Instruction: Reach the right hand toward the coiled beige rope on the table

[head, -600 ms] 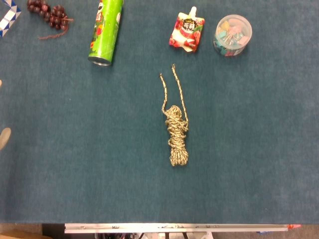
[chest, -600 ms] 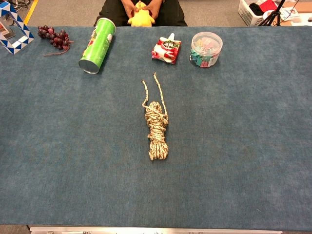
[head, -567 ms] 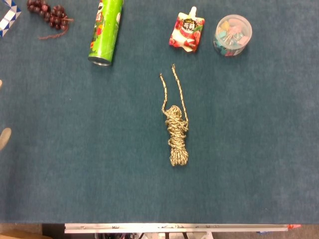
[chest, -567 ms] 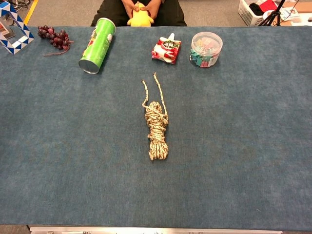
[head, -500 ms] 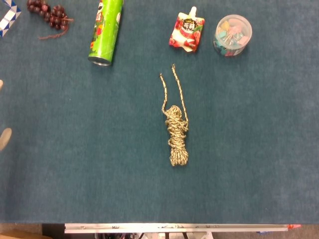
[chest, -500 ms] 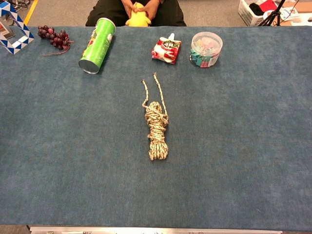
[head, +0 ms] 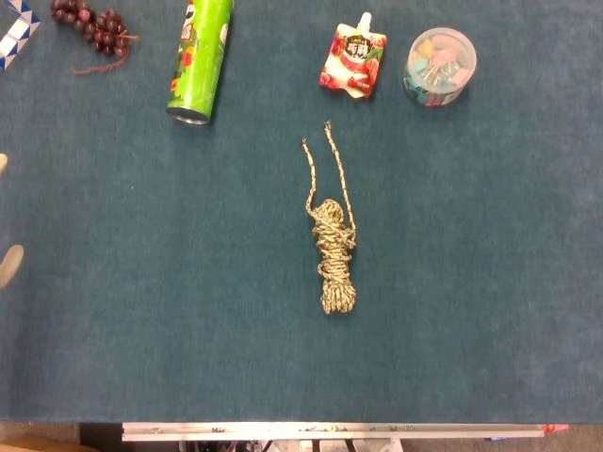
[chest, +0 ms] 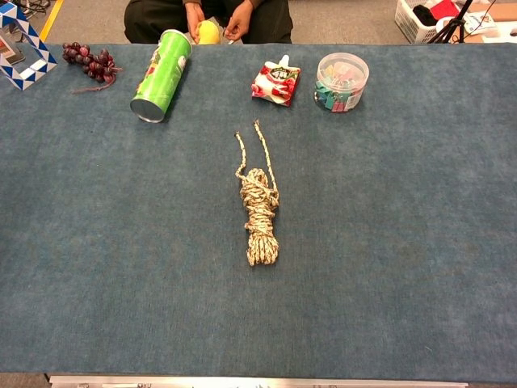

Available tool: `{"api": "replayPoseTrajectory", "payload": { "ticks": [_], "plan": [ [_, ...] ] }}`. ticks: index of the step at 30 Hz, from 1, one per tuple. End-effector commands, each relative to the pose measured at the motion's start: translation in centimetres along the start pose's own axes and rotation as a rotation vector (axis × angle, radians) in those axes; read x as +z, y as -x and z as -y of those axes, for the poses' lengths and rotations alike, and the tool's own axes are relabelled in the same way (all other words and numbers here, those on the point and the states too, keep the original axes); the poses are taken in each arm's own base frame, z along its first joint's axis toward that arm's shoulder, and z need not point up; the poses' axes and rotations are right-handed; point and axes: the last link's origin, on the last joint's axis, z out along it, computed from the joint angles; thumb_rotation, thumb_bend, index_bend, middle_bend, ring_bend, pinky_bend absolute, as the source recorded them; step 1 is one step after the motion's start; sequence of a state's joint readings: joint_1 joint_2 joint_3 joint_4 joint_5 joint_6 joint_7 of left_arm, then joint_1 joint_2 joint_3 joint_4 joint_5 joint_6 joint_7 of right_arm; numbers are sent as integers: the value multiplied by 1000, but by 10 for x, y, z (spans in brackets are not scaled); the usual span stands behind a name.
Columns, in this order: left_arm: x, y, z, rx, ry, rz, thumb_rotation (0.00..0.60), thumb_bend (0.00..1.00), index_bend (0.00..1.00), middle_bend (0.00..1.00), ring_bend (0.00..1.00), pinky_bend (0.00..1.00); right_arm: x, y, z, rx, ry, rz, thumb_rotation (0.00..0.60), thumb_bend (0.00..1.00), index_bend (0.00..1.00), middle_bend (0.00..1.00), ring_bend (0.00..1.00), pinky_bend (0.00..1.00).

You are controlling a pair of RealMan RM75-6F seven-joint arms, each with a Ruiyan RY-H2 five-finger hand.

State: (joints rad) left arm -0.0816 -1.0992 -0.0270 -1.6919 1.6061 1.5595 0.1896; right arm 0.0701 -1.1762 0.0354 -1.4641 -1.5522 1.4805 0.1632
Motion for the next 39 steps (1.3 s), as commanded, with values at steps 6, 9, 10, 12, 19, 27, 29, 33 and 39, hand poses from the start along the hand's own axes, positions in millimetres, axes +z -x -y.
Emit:
{"api": "replayPoseTrajectory", "payload": {
  "ticks": [6, 9, 10, 12, 19, 27, 29, 33, 39],
  "plan": [
    [-1, -1, 1, -7, -9, -8, 600, 227, 0, 0, 0, 0, 22, 22, 33, 193, -140, 110, 600, 821, 346, 376, 442, 778],
    [-3, -3, 2, -11, -14, -14, 600, 227, 0, 0, 0, 0, 31, 28, 54, 258, -236, 146, 600, 821, 337, 350, 490, 842],
    [-3, -4, 3, -11, -16, -17, 600, 227, 0, 0, 0, 0, 34, 30, 60, 273, -268, 158, 600, 822, 320, 335, 510, 863],
    [-5, -5, 3, -16, -19, -21, 600, 227, 0, 0, 0, 0, 39, 35, 76, 313, -333, 191, 600, 825, 266, 293, 543, 897],
    [-9, -5, 5, -16, -30, -20, 600, 227, 0, 0, 0, 0, 59, 56, 128, 429, -549, 332, 600, 865, 11, 145, 613, 961],
    [-9, -7, 6, -6, -37, -21, 600, 227, 0, 0, 0, 0, 68, 71, 176, 517, -767, 337, 600, 973, 0, 69, 620, 971],
    [-9, -6, 6, -2, -42, -15, 600, 227, 0, 0, 0, 0, 69, 75, 185, 541, -809, 330, 600, 981, 0, 63, 622, 973],
    [-8, -6, 6, 5, -45, -11, 600, 227, 0, 0, 0, 0, 66, 79, 197, 578, -884, 298, 600, 992, 0, 52, 626, 973],
    [-7, -4, 7, 16, -50, -2, 600, 227, 0, 0, 0, 0, 57, 79, 205, 614, -979, 265, 600, 994, 0, 52, 638, 980]
  ]
}}
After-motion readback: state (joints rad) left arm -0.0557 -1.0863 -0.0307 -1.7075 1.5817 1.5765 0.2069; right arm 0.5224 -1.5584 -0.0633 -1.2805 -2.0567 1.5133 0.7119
